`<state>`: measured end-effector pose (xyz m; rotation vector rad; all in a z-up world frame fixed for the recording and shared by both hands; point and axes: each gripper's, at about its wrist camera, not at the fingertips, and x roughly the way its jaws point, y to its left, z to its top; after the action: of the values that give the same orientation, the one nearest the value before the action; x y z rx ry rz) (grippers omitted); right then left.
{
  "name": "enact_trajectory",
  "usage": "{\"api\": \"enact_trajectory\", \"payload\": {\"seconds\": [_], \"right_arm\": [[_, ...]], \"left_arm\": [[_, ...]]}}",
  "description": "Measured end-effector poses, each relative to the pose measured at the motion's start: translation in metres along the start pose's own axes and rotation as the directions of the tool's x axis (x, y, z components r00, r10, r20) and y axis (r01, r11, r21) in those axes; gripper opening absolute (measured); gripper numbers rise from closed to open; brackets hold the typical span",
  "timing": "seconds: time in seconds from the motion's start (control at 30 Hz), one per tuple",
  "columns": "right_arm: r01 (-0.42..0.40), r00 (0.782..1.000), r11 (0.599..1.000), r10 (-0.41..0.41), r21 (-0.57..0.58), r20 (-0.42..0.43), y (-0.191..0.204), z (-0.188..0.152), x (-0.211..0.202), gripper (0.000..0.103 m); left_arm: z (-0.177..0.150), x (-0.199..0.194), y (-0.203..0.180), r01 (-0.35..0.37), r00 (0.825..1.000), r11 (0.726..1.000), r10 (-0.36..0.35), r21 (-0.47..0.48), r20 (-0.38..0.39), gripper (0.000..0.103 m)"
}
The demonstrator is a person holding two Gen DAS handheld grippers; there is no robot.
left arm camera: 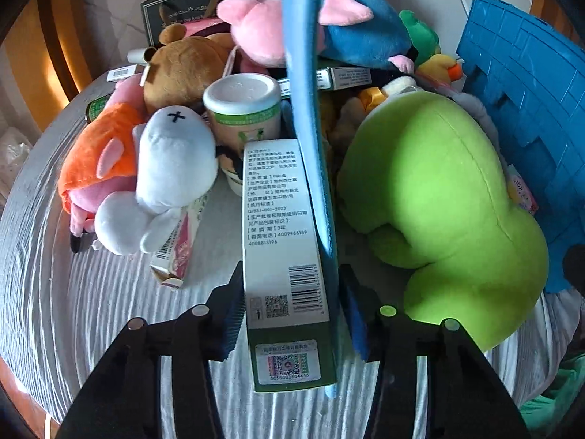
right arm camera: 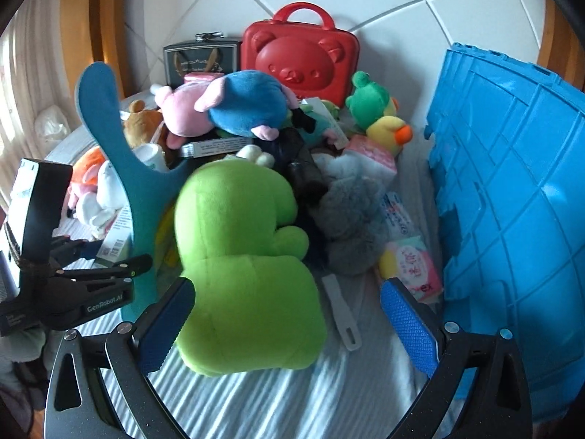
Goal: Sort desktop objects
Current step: 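Grasp the tall white-and-green medicine box upright with the left tool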
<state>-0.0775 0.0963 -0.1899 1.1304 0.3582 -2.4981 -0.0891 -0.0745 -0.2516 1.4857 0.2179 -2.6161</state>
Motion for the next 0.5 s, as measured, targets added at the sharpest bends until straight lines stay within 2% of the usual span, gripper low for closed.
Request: {"api": "enact_trajectory", "payload": {"seconds": [0.17, 0.23, 0.3, 0.37, 0.5], "right_arm": [[-0.129, 0.991, 0.991, 0.13, -0.044, 0.026, 0.036, 0.014, -0.003, 0.103], [-0.194, 0.981, 0.98, 0.196, -0.051, 0.018, 0.053, 0.02, 0.001, 0.103], [-0.265, 0.964, 0.963, 0.265, -0.042, -0.007, 0.07, 0.026, 0.009, 0.101], [-0.29, 0.957, 0.956, 0.289, -0.049, -0.023, 0.086, 0.029, 0.016, 0.095], [-0.304, 0.952, 0.949, 0.3, -0.081, -0.067, 0.114, 0.028, 0.029, 0.091]], "left_arm": [[-0.011, -0.029, 0.035, -0.04, 0.999, 0.999, 0.041, -0.016, 0.033, 0.045], [-0.017, -0.037, 0.046, -0.048, 0.998, 0.999, 0.048, -0.014, 0.034, 0.045], [-0.024, -0.041, 0.054, -0.024, 0.999, 1.0, 0.024, -0.014, 0.027, 0.045], [-0.033, -0.042, 0.056, -0.008, 1.0, 1.0, 0.008, -0.01, 0.019, 0.045], [-0.041, -0.029, 0.064, 0.012, 1.0, 1.0, -0.013, -0.023, -0.021, 0.048]]}}
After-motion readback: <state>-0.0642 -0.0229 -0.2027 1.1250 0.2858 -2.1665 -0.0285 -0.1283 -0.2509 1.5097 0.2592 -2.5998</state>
